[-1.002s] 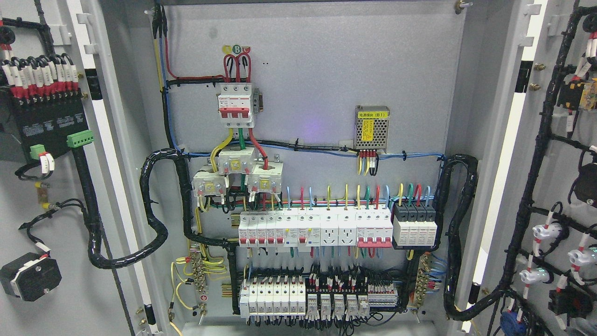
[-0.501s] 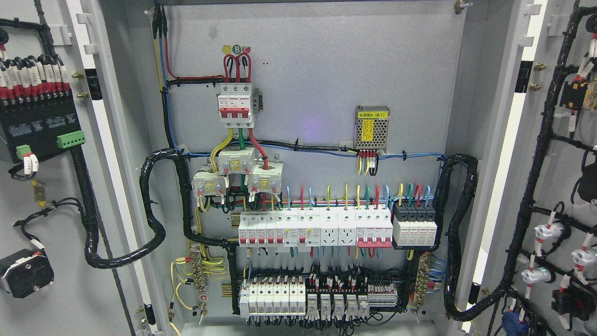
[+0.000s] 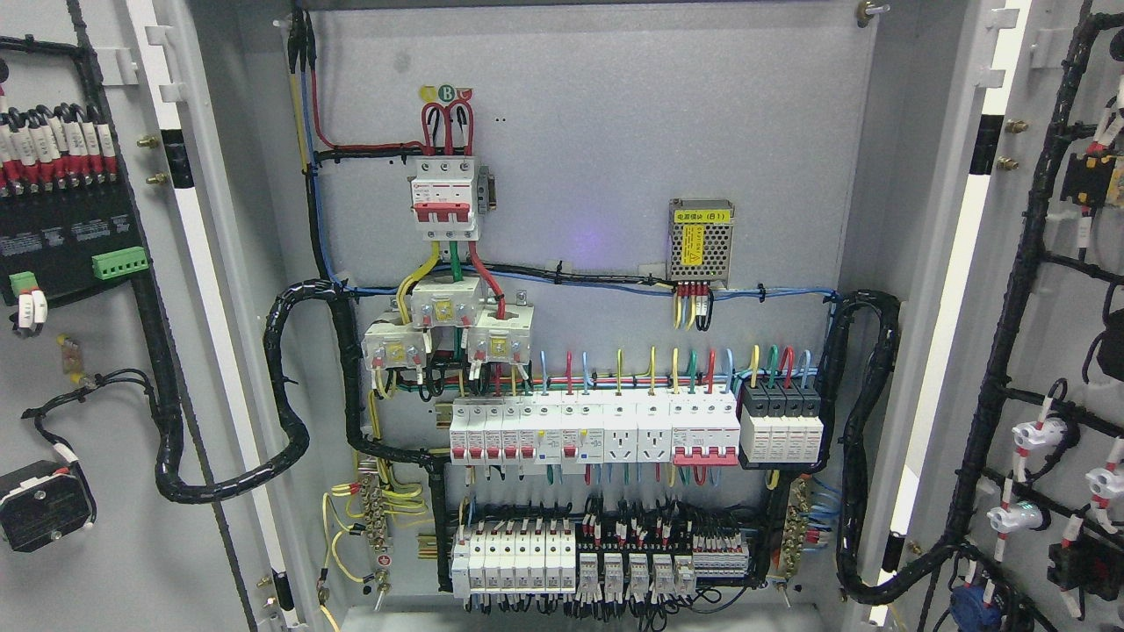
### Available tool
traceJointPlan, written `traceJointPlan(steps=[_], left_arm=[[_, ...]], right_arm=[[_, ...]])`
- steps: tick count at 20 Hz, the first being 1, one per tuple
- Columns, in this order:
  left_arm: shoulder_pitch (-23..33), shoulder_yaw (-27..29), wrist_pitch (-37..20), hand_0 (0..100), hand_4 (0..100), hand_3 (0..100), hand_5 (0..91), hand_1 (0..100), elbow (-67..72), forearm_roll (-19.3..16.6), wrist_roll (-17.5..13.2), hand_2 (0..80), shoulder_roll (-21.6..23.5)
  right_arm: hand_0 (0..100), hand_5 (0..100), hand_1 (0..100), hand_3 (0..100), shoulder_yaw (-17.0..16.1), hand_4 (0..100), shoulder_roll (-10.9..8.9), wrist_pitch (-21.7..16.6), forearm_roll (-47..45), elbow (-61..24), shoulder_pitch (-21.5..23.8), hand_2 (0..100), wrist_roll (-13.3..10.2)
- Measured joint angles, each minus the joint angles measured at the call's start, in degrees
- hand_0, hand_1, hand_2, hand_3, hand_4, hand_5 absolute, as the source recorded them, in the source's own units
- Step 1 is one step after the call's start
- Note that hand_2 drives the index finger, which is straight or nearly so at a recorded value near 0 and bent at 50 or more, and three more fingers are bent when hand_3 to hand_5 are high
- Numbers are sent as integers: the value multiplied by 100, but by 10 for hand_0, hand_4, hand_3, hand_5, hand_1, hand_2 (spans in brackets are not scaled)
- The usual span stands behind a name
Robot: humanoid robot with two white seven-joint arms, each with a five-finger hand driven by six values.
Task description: Open door with both hands
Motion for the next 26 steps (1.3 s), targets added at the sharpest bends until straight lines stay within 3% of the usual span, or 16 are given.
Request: traceJointPlan(steps=[6, 19, 26], left_arm=[[-179, 7, 279, 0, 42, 0, 0, 0, 213, -8, -28, 0, 25], [-667, 12, 1150, 0, 42, 0, 0, 0, 447, -15, -47, 0, 47], [-952, 6, 1337, 0, 42, 0, 0, 0, 604, -23, -28, 0, 53]], right_arm=[[0, 0, 0, 0, -94, 0, -36, 3, -74, 89, 4, 0, 7], [0, 0, 0, 0, -186, 0, -198, 13, -552, 202, 2, 0, 463], [0, 0, 0, 0, -204, 0, -282, 28, -694, 248, -14, 0, 541]])
